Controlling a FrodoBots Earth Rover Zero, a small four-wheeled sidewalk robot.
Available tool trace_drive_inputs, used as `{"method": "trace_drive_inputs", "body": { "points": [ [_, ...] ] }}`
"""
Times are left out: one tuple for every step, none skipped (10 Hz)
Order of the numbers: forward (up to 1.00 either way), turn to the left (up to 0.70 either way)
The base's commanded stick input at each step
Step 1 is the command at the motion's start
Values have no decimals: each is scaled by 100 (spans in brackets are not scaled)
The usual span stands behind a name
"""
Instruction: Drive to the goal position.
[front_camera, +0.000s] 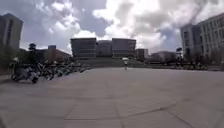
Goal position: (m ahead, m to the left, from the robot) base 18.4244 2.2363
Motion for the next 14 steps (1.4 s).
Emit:
{"method": "trace_drive_inputs", "body": {
  "points": [
    [100,0],
    [100,0],
    [100,0],
    [100,0],
    [100,0],
    [100,0],
    [100,0],
    [100,0],
    [100,0],
    [100,0],
    [100,0],
    [100,0],
    [100,0],
    [100,0]
  ]
}}
